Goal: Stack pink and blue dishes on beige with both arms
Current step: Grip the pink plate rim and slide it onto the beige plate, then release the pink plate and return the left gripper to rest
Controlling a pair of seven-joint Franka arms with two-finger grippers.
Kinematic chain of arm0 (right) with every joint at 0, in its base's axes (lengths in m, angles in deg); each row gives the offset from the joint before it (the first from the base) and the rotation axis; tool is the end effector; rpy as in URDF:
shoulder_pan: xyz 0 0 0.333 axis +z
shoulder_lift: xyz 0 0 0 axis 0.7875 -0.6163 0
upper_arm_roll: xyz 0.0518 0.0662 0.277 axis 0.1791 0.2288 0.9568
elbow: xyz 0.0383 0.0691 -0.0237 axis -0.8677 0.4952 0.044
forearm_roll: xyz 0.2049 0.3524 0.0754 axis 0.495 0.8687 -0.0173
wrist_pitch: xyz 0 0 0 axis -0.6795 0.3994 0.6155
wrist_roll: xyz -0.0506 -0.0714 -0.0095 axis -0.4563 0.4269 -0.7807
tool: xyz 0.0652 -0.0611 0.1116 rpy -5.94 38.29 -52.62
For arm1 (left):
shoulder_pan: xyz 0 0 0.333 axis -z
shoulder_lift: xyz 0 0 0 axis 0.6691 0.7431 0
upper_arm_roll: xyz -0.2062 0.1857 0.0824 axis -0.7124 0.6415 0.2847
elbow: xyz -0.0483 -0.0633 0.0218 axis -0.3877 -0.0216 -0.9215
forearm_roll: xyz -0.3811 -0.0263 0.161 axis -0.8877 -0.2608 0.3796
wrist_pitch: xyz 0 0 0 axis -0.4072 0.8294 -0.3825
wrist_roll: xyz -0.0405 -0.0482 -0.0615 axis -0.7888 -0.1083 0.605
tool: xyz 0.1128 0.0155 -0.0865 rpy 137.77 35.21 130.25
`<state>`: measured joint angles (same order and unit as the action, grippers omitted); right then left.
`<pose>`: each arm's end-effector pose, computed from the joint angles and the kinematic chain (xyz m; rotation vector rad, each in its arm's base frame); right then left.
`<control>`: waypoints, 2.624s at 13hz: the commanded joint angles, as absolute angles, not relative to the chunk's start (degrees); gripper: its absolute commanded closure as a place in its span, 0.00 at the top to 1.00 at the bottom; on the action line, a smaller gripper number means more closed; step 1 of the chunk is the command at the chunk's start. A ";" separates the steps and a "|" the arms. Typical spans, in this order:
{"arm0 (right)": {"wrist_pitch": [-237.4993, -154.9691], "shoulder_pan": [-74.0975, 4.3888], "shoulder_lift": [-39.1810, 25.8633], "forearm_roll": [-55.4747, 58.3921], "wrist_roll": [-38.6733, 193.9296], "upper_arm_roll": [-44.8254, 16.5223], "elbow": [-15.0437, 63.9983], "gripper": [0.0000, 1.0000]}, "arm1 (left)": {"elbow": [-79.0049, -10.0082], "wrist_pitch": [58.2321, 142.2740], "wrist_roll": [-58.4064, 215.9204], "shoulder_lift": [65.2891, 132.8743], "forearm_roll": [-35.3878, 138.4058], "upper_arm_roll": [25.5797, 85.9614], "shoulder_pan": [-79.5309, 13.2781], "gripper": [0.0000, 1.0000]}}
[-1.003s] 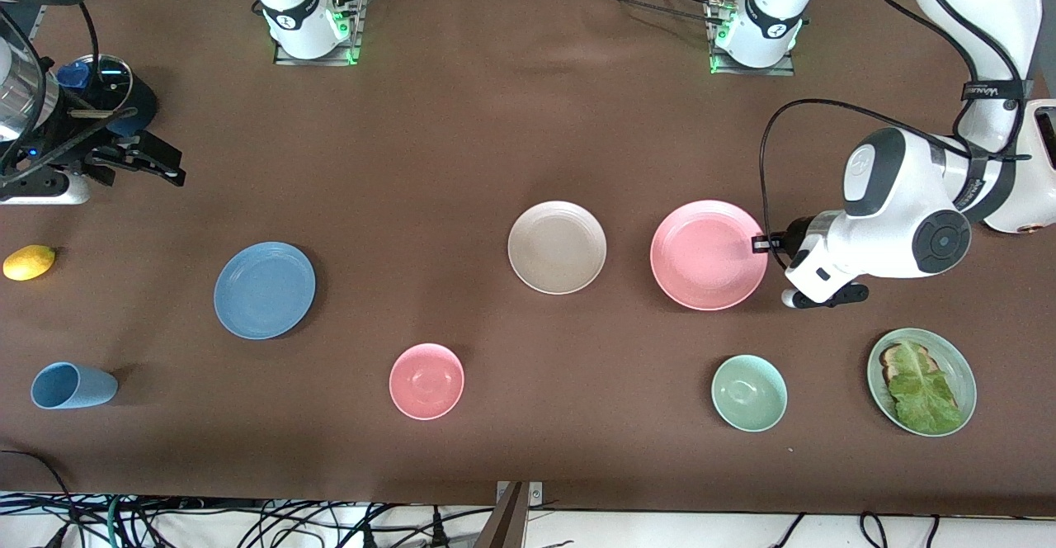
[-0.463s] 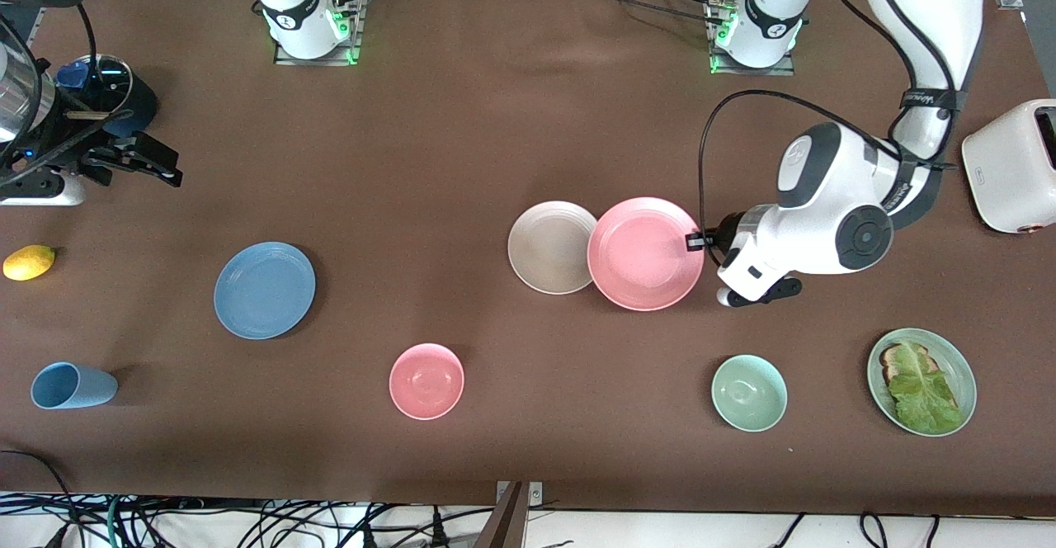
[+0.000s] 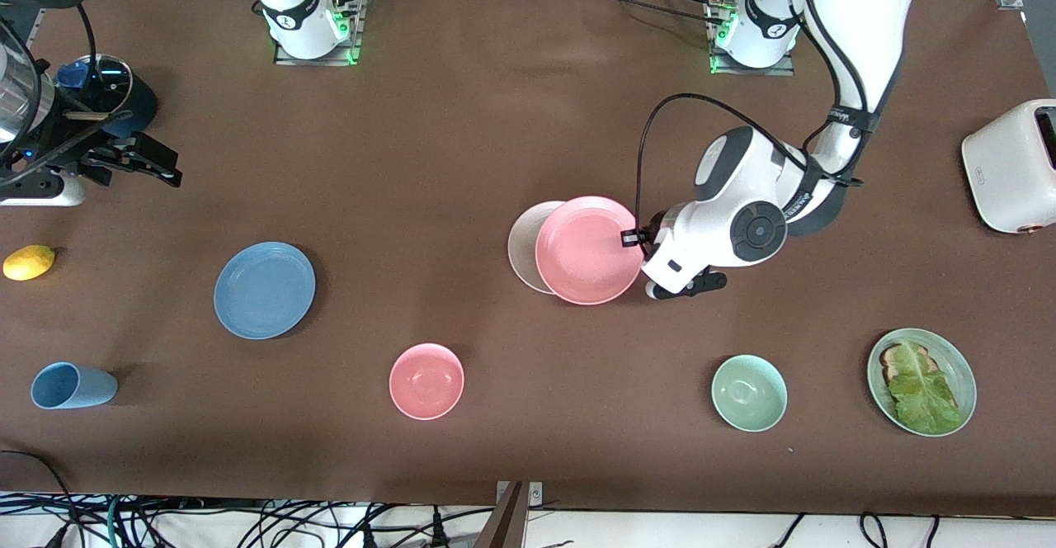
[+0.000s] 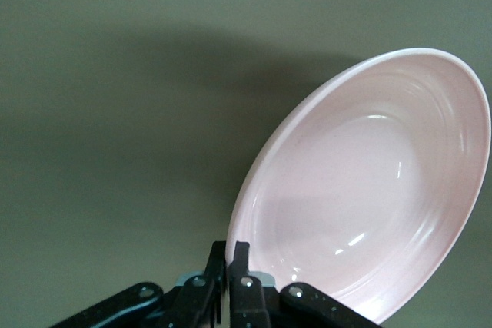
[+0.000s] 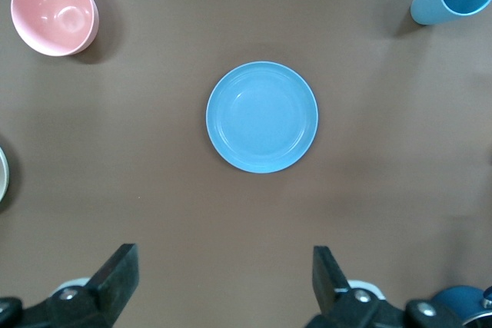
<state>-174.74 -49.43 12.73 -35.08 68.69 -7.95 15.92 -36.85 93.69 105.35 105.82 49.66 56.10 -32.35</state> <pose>0.6003 0.0352 0.5234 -3.1344 0.0182 0.0145 0.5846 -0.3116 0.2338 2.8961 0.3045 -0.5317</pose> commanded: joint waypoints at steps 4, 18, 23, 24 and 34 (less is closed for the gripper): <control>-175.36 -49.84 13.64 -34.24 69.34 -7.82 17.04 1.00 | -35.24 94.97 109.04 110.19 52.76 56.87 -28.55 0.00; -175.62 -49.84 13.47 -34.16 69.35 -7.74 17.04 1.00 | -33.48 93.84 109.84 110.20 55.48 57.40 -29.60 1.00; -175.62 -49.84 13.47 -34.16 69.34 -7.82 17.04 1.00 | -33.91 89.36 107.92 107.57 59.07 57.22 -36.27 1.00; -175.62 -49.84 13.47 -34.16 69.34 -7.82 17.04 1.00 | -33.92 88.57 104.51 107.30 59.44 57.05 -38.38 1.00; -178.70 -49.93 10.41 -33.81 69.17 -7.74 15.46 1.00 | -34.09 80.83 81.29 102.47 64.27 57.66 -53.59 1.00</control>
<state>-177.93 -49.44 12.26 -35.02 68.76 -7.96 16.05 -33.51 83.02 86.17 104.83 62.67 57.83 -51.63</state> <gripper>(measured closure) 0.000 0.000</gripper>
